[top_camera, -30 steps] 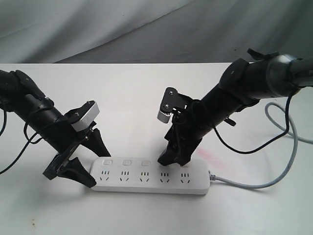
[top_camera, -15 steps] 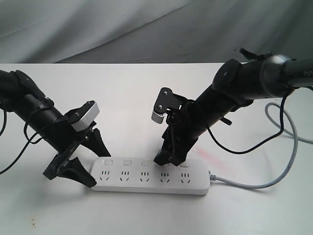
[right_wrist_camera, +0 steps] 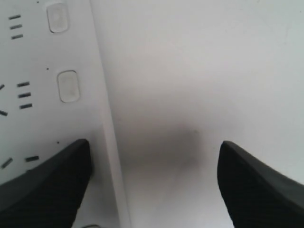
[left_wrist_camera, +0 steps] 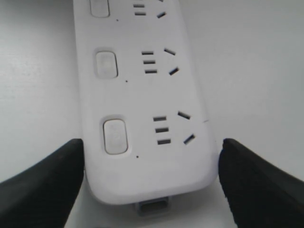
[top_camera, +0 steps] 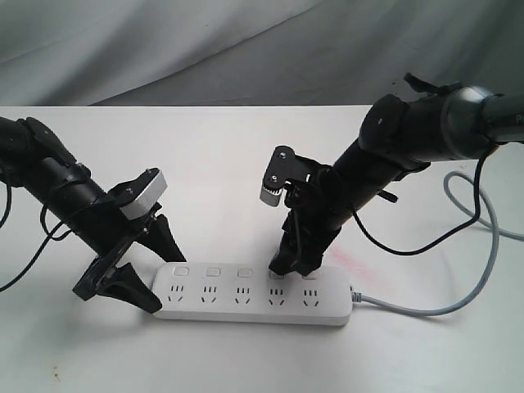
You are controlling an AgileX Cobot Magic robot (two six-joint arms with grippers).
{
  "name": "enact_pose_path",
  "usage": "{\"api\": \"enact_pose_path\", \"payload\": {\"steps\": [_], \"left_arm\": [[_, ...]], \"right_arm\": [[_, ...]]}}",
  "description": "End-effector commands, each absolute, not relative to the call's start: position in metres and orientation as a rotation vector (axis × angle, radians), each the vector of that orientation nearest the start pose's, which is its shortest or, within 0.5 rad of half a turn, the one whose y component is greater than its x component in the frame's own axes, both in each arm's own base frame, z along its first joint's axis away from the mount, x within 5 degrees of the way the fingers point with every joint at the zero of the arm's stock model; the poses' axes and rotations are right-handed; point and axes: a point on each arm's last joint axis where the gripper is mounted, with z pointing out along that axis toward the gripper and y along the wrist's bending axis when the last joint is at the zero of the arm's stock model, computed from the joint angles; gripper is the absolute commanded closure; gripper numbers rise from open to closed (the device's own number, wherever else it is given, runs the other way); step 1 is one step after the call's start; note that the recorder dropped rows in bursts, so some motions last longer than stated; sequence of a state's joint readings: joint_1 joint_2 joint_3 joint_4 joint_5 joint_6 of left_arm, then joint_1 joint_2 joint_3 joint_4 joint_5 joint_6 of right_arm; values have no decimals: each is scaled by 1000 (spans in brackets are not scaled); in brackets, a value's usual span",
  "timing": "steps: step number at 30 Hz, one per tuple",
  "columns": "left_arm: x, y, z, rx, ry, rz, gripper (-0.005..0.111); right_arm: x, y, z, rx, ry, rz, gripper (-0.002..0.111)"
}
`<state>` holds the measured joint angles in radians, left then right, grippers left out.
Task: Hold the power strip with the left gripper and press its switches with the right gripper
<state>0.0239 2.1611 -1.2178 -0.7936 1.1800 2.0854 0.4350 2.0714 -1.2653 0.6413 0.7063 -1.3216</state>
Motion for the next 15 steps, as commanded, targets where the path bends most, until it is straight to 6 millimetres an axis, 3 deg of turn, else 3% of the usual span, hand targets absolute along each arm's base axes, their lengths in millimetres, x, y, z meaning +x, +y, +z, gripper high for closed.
{"api": "enact_pose_path", "payload": {"steps": [1, 8, 12, 15], "left_arm": [[352, -49, 88, 1895, 1889, -864, 46], [352, -49, 88, 1895, 1889, -864, 46], [352, -49, 88, 1895, 1889, -864, 46], [352, -49, 88, 1895, 1889, -864, 46]], "right_arm": [[341, 195, 112, -1696, 2231, 489, 40], [344, 189, 181, -1581, 2059, 403, 40], [347, 168, 187, -1545, 2116, 480, 40], [343, 161, 180, -1525, 2141, 524, 40]]}}
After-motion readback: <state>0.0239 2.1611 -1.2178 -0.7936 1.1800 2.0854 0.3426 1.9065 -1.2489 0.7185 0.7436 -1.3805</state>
